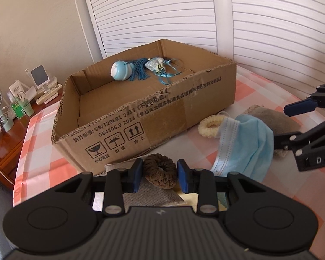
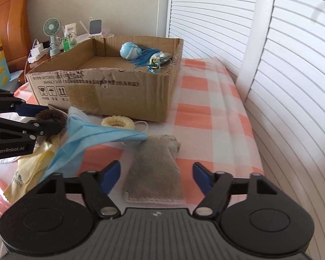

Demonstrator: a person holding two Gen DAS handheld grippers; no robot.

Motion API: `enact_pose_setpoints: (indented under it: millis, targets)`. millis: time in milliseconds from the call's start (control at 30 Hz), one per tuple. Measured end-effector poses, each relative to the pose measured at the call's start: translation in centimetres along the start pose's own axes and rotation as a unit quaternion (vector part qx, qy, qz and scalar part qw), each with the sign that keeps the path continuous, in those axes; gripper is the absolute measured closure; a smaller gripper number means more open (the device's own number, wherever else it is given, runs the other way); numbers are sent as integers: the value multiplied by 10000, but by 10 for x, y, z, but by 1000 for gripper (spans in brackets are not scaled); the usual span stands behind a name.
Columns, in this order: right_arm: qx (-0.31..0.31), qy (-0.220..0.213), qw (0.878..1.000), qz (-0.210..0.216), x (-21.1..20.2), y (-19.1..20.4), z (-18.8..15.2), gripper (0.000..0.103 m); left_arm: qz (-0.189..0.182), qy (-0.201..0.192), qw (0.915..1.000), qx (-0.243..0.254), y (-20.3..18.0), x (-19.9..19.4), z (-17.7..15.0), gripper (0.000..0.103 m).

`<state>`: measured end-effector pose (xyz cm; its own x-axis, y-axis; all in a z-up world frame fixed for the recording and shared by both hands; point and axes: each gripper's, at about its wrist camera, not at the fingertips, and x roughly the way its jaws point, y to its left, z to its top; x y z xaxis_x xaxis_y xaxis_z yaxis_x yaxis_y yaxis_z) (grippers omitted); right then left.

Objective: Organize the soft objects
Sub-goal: 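Close the right tool on the grey fabric sachet while the left tool holds the scrunchie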

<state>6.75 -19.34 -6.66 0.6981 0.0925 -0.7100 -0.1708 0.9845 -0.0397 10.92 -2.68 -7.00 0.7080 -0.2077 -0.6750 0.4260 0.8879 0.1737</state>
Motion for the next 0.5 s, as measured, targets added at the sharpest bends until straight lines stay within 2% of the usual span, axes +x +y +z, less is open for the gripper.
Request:
enact_pose_setpoints:
  millis: [67, 167, 233, 500]
  targets:
    - [-26, 10, 10000, 18, 6, 5, 2, 22, -17, 3, 10000, -69, 3, 0, -1, 70]
    - [-85, 180, 9994, -291, 17, 8, 2, 23, -47, 2, 9999, -151, 6, 0, -2, 70]
    - [-65, 131, 9991, -390, 15, 4, 0, 23, -45, -1, 9999, -165, 7, 0, -2, 68]
    - [-13, 177, 9991, -388, 14, -3, -1, 22, 54, -43, 10000, -63, 6, 2, -5, 64]
